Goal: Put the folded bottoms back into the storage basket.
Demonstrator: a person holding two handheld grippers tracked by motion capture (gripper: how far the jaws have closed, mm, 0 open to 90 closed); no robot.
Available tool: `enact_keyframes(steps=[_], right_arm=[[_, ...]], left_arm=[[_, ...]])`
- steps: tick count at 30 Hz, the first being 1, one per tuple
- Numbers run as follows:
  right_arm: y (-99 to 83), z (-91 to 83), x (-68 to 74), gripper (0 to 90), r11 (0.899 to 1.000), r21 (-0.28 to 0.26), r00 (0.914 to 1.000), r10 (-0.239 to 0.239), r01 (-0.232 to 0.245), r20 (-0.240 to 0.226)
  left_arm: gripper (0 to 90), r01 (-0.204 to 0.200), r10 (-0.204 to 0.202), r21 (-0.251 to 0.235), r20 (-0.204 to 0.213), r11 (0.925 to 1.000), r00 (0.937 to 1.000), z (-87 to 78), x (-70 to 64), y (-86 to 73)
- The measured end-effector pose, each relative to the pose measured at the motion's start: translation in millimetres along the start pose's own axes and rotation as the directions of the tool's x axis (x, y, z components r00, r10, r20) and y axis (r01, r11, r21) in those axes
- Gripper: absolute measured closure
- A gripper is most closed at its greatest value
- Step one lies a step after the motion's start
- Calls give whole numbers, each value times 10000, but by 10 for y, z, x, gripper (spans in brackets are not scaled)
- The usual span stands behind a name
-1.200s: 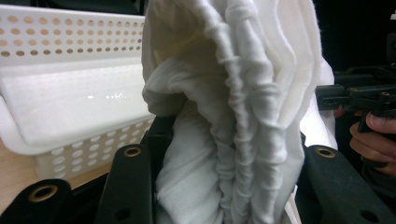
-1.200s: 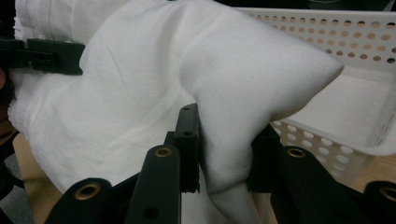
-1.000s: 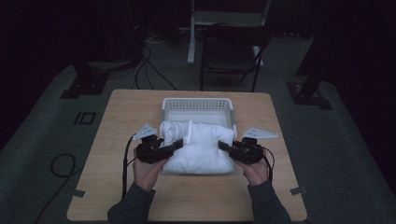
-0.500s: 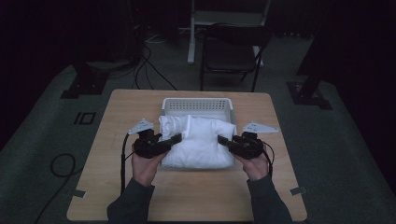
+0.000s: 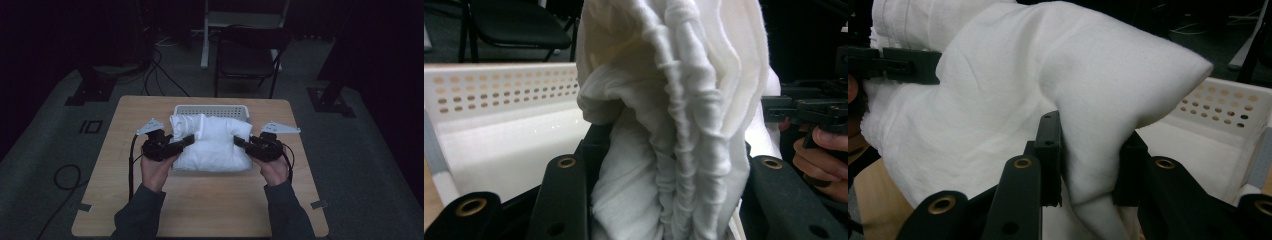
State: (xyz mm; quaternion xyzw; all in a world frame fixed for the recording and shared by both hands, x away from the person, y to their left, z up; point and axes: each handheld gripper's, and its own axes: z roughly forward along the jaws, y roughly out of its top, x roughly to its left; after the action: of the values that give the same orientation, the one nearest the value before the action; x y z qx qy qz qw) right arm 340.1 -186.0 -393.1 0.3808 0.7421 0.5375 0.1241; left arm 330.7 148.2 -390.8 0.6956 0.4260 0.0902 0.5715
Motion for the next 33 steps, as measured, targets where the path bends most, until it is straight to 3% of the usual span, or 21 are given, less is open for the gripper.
enact_keyframes(steps=[8, 14, 26, 33], right_arm=[[157, 4, -83, 716, 9995, -199, 9996, 225, -228, -180], [274, 35, -87, 717, 9997, -260, 9998, 31, -26, 193], [427, 100, -125, 717, 9997, -232, 9996, -62, 69, 289], [493, 158, -167, 718, 9997, -245, 9991, -84, 94, 421]], left_arm=[[546, -19, 20, -163, 19, 9999, 10000, 55, 58, 145], [547, 4, -5, -223, -66, 9998, 10000, 101, 81, 235], [547, 73, -70, -392, 80, 9992, 9999, 155, 206, 328], [547, -25, 23, -410, -66, 9992, 10000, 217, 256, 403]])
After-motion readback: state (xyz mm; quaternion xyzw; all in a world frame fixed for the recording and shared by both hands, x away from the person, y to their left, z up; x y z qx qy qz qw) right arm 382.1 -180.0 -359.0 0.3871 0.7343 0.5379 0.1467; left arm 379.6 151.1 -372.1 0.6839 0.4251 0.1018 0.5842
